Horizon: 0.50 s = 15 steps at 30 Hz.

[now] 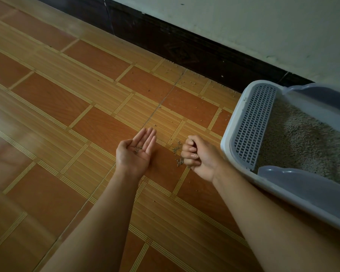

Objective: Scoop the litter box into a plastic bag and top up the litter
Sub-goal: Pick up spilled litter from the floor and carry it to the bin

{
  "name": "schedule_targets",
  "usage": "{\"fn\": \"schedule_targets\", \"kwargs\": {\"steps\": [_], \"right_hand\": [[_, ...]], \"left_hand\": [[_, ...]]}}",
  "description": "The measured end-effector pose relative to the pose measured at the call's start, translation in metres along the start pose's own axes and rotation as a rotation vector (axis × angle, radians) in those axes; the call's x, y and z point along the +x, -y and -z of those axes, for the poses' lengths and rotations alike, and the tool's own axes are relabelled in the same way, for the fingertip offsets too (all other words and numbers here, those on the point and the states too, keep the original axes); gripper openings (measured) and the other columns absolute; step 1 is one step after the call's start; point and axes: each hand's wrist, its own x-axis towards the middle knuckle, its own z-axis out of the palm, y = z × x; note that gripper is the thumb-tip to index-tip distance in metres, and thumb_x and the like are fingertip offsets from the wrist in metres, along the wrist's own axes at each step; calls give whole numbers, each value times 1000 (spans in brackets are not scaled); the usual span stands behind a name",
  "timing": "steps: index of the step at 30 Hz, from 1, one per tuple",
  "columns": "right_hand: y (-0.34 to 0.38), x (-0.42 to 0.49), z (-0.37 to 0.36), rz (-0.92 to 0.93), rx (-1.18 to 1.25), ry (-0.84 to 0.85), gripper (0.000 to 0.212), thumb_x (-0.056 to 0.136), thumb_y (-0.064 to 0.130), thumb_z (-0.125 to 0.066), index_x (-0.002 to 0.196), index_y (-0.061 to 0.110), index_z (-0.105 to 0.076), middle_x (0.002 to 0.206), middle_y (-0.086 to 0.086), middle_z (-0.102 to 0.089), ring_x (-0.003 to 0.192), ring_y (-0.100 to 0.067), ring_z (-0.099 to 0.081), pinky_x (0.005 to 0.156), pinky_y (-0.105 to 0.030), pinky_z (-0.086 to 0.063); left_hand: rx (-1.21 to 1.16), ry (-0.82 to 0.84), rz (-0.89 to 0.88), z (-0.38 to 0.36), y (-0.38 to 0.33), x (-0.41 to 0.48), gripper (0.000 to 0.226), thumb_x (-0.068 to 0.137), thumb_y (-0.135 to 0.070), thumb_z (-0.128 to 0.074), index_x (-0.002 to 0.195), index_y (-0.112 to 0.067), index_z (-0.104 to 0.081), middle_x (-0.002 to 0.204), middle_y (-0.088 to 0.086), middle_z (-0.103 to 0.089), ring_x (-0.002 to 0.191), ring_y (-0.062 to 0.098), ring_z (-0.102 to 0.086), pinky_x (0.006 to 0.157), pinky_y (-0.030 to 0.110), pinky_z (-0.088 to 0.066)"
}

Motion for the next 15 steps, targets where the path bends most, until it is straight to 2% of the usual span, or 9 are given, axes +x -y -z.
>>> {"fn": "schedule_targets", "kwargs": {"steps": [2,5,11,15], "right_hand": [[4,-5,0,-20,108,85,34,94,13,-33,60,16,-36,47,6,-32,34,-4,-26,32,-15,-17],[7,-9,0,-11,142,138,34,91,13,-31,58,15,-39,47,5,-35,35,-5,-29,33,-15,-19],[7,-8,2,0,131,117,29,89,10,-29,65,11,-44,54,1,-45,41,-8,-38,34,-16,-26],[5,-7,4,-3,102,27,29,91,12,-32,66,11,-46,60,-2,-48,46,-9,-41,38,-17,-30]], "left_hand": [[-6,8,0,-1,-1,-3,46,95,-14,-22,103,11,-60,99,25,-70,99,36,-65,89,40,-51],[-7,17,1,-1,-2,-5,47,94,-14,-21,103,11,-60,101,25,-69,97,36,-66,89,39,-52],[7,26,3,2,-2,-8,47,94,-14,-22,105,10,-61,105,25,-68,96,35,-68,91,40,-53],[-7,24,2,3,-1,-10,47,95,-14,-21,106,11,-59,103,26,-68,102,36,-64,94,40,-50]]}}
